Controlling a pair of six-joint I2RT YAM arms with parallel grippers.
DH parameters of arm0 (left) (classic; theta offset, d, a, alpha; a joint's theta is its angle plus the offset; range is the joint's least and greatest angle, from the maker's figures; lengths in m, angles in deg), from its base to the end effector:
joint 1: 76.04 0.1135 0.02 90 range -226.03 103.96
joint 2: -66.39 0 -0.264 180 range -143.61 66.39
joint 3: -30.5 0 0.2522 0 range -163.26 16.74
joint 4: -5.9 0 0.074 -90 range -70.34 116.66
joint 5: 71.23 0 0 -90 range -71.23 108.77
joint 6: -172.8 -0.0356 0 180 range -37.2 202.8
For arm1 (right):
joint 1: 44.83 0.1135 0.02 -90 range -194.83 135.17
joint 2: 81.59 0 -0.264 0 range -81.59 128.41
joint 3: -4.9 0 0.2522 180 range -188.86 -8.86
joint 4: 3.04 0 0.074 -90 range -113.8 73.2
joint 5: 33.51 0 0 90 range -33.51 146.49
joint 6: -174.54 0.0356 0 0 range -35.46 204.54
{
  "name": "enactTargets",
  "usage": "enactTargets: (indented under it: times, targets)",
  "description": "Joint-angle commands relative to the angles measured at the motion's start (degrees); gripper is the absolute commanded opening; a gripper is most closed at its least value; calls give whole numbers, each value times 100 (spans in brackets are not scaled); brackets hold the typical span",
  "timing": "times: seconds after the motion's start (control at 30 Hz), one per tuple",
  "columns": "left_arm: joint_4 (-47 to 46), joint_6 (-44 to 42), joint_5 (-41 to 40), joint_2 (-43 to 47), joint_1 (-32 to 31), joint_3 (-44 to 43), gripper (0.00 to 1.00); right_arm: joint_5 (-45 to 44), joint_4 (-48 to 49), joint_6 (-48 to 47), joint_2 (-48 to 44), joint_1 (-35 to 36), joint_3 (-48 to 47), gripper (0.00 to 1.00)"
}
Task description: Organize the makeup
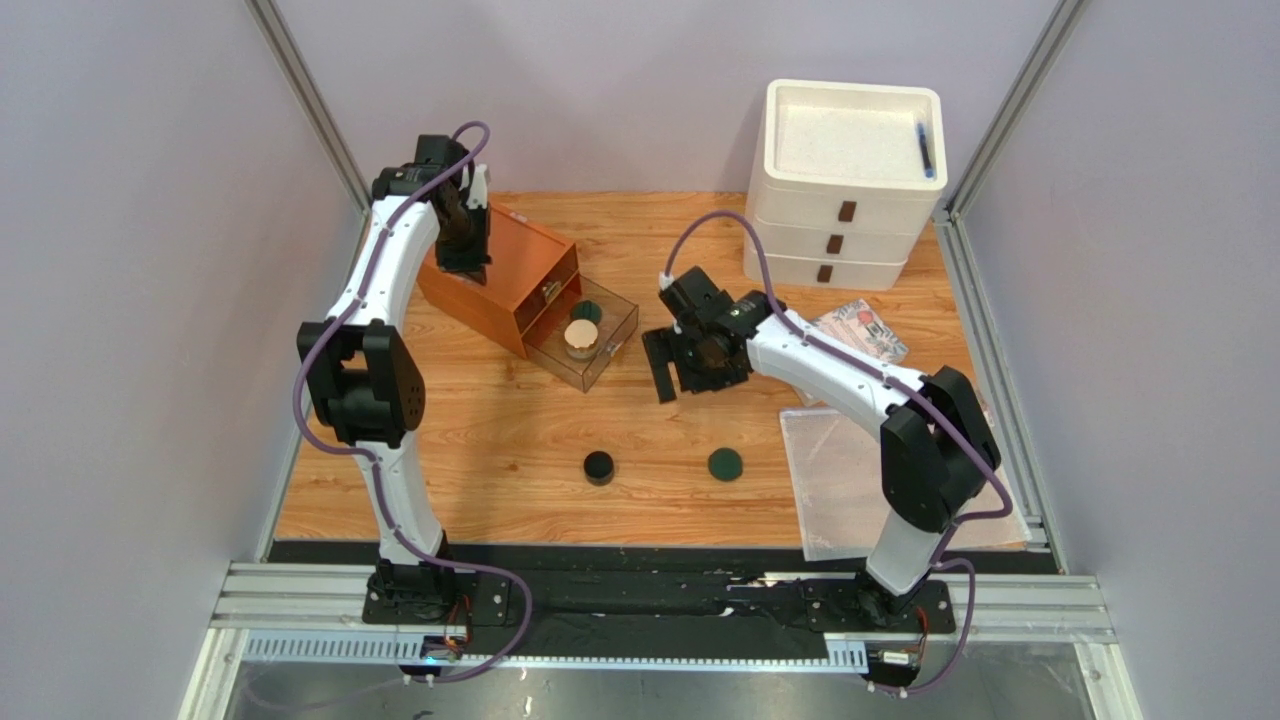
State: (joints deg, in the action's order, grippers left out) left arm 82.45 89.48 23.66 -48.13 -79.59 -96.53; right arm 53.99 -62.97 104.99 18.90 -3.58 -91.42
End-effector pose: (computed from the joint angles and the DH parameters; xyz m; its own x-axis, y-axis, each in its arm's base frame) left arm 0.4227 -0.0293 0.3099 -0.9028 -0.0601 -0.4259 -0.0061 0.9919 -0.1270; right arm 0.2773 0.2411 0.2562 -0.8588 -0.2889 -0.4230 -0.3675 0.9228 0.1158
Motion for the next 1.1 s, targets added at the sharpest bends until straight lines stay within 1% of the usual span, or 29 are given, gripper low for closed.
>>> enactTargets:
  times: [0.0, 0.07, 0.1, 0.2, 0.43, 0.47, 0.5, 0.53, 0.57, 0.63, 0.7, 0.73, 0.83, 0.93, 0.97, 1.07]
  targets:
    - [419, -61, 118, 53, 21, 121, 0, -110, -261, -6, -459, 14, 960, 84]
    - [401, -61, 118, 61, 21, 156, 0, -119, -243, 73, -547, 5, 1241, 83]
    - [410, -61, 135, 70, 21, 183, 0, -110, -200, 152, -652, 14, 1530, 82]
    - [375, -61, 153, 88, 21, 218, 0, -75, -50, 223, -688, 5, 1883, 81]
    - [384, -96, 118, 123, 21, 314, 0, 4, 327, 381, -408, 14, 2367, 76]
    - [358, -88, 101, 140, 21, 341, 0, 91, 380, 407, -381, 14, 2420, 73]
    - [340, -96, 92, 167, 21, 385, 0, 127, 520, 425, -337, 14, 2516, 66]
    - [331, -96, 92, 175, 21, 411, 0, 136, 565, 477, -267, 14, 2543, 49]
    - [314, -96, 83, 176, 21, 429, 0, 127, 600, 504, -240, 5, 2587, 40]
    - [313, -79, 100, 184, 21, 464, 0, 58, 688, 548, -135, 5, 2605, 25]
    - [305, -88, 100, 202, 21, 499, 0, -4, 671, 566, -108, 14, 2570, 12]
    - [296, -88, 109, 202, 21, 508, 0, -100, 645, 566, -117, 5, 2483, 1]
    - [296, -88, 109, 220, 21, 508, 0, -311, 487, 531, -266, 14, 2237, 0]
    - [296, -88, 92, 220, 21, 499, 0, -374, 381, 417, -328, 14, 1614, 0]
    - [296, -88, 92, 228, 21, 491, 0, -382, 355, 399, -311, 5, 1177, 0]
    - [313, -88, 100, 220, 21, 464, 0, -304, 310, 320, -100, 14, 454, 0]
